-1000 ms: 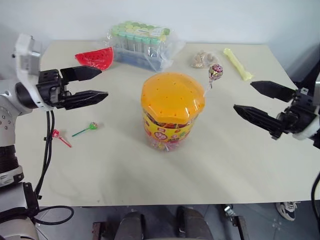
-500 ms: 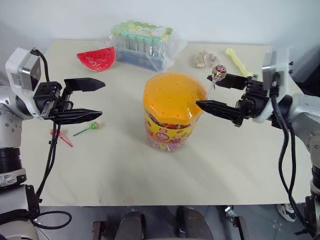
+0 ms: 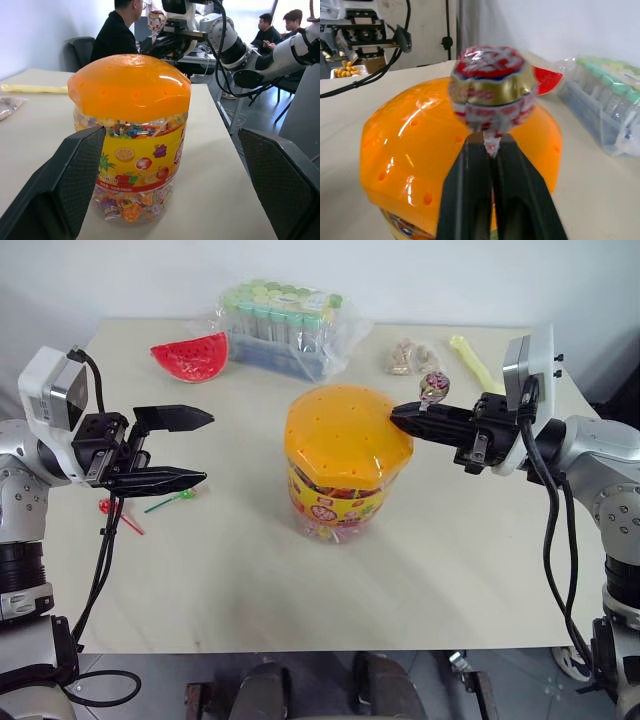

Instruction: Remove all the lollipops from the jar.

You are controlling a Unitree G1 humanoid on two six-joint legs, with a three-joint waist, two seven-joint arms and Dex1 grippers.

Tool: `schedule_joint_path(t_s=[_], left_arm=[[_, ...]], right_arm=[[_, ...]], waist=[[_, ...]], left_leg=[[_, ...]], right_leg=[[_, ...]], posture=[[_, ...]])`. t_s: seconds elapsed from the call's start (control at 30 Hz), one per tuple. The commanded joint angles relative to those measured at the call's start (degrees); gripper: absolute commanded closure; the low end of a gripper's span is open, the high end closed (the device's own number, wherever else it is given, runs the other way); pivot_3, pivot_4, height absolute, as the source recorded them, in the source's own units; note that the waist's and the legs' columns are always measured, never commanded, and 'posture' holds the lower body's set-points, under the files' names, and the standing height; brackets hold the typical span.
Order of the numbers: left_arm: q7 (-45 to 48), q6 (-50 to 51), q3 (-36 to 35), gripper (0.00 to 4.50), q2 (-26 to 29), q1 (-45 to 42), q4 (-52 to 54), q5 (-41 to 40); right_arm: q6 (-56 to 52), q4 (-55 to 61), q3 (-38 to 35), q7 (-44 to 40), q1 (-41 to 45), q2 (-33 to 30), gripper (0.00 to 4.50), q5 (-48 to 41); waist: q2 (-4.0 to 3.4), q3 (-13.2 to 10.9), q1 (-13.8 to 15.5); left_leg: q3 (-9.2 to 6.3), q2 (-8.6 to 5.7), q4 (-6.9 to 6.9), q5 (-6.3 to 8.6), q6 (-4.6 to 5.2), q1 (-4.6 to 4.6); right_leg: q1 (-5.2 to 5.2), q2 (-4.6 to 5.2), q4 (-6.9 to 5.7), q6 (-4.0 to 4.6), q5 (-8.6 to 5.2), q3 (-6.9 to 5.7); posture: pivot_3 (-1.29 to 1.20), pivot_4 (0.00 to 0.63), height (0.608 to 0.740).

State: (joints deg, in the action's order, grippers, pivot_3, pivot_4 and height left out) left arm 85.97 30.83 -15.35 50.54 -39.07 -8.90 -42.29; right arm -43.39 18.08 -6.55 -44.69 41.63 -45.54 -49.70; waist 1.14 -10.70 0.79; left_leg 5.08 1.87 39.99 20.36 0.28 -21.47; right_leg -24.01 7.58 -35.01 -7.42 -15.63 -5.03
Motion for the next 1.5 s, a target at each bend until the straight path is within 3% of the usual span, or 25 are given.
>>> schedule_joint_path(t_s=[0.03, 0.23, 0.37, 0.5, 0.6, 0.7, 0.87, 1.17, 1.27, 1.5], left_arm=[[2.2, -0.6, -1.1, 0.00, 1.0, 0.1, 1.8, -1.5], [2.2, -0.9, -0.7, 0.00, 0.7, -0.5, 1.5, -1.4], [2.6, -0.9, -1.0, 0.00, 0.8, -0.6, 1.5, -2.0], [3.1, -0.4, -1.5, 0.00, 2.9, 0.8, 1.1, -1.4], [2.7, 0.4, -1.9, 0.00, 4.1, 1.7, 1.3, -2.1], [2.3, 0.4, -1.6, 0.00, 4.5, 2.3, 1.1, -1.8], [0.5, 1.2, -1.5, 0.00, 4.3, 3.2, 2.0, -1.8], [1.5, 4.7, -3.9, 0.00, 6.9, 8.5, 6.1, -4.2], [0.0, 5.5, -4.2, 0.00, 7.4, 8.9, 6.0, -4.1], [-8.1, 7.8, -3.2, 0.00, 8.6, 9.3, 3.7, 0.5]], right_arm=[[-0.6, 1.1, -3.6, 1.0, 3.3, -0.7, 4.44, -1.3], [-1.7, -1.1, -6.8, 3.3, 9.6, -2.3, 4.44, -1.0], [-6.1, -2.9, -9.9, 7.3, 10.1, -6.9, 4.44, 0.3], [-12.6, -4.8, -12.1, 8.8, -0.7, -17.6, 4.44, 6.5], [-15.9, -5.4, -13.7, 4.8, -12.9, -23.1, 4.44, 8.1], [-16.4, -5.6, -15.3, 5.5, -20.1, -21.1, 4.44, 9.0], [-15.1, -10.4, -11.4, 8.1, -25.1, -17.3, 4.44, 13.8], [-10.5, -19.5, -8.7, 7.6, -24.3, -14.7, 4.44, 20.3], [-9.9, -20.7, -7.9, 6.6, -23.6, -14.6, 3.77, 21.3], [-10.3, -18.9, -9.1, 6.2, -24.2, -13.6, 1.50, 21.0]], waist=[[0.00, 0.0, -0.1], [-0.01, 0.0, -0.3], [-0.01, 0.0, -0.3], [0.00, 0.0, 0.1], [-0.01, 0.0, 0.3], [-0.01, 0.0, 0.1], [-0.01, 0.0, -0.7], [-0.10, -0.1, -1.0], [-0.10, -0.1, -1.0], [-0.10, -0.1, -0.9]], left_leg=[[0.00, 0.01, 0.00, 0.00, 0.00, 0.00], [0.03, 0.01, -0.01, 0.00, -0.01, -0.01], [0.03, 0.01, -0.03, 0.02, -0.01, -0.06], [0.05, 0.01, -0.03, 0.09, 0.01, -0.11], [0.16, 0.00, -0.04, 0.15, 0.06, -0.12], [0.22, 0.00, -0.04, 0.15, 0.06, -0.12], [0.32, 0.03, -0.03, 0.12, 0.01, -0.10], [0.47, 0.04, -0.04, 0.11, 0.00, -0.13], [0.47, 0.04, -0.03, 0.11, 0.00, -0.12], [0.47, 0.02, -0.03, 0.11, 0.00, -0.12]], right_leg=[[-0.01, 0.00, -0.01, 0.00, 0.00, 0.00], [-0.03, 0.00, -0.01, 0.00, 0.00, 0.02], [-0.07, 0.00, 0.01, 0.00, 0.00, 0.03], [-0.12, 0.01, 0.04, 0.01, 0.00, 0.03], [-0.13, 0.03, 0.12, 0.00, 0.00, 0.06], [-0.18, 0.02, 0.10, -0.01, 0.00, 0.09], [-0.29, 0.00, -0.03, -0.03, 0.01, 0.21], [-0.44, -0.03, -0.07, -0.03, 0.01, 0.38], [-0.44, -0.03, -0.08, -0.04, 0.02, 0.40], [-0.44, -0.02, -0.08, -0.05, 0.02, 0.41]], posture=[[0.00, 0.150, 0.740], [0.00, 0.150, 0.740], [0.00, 0.150, 0.740], [0.00, 0.150, 0.740], [0.00, 0.150, 0.740], [0.00, 0.150, 0.740], [0.00, 0.150, 0.740], [0.00, 0.150, 0.740], [0.00, 0.150, 0.740], [0.00, 0.150, 0.740]])
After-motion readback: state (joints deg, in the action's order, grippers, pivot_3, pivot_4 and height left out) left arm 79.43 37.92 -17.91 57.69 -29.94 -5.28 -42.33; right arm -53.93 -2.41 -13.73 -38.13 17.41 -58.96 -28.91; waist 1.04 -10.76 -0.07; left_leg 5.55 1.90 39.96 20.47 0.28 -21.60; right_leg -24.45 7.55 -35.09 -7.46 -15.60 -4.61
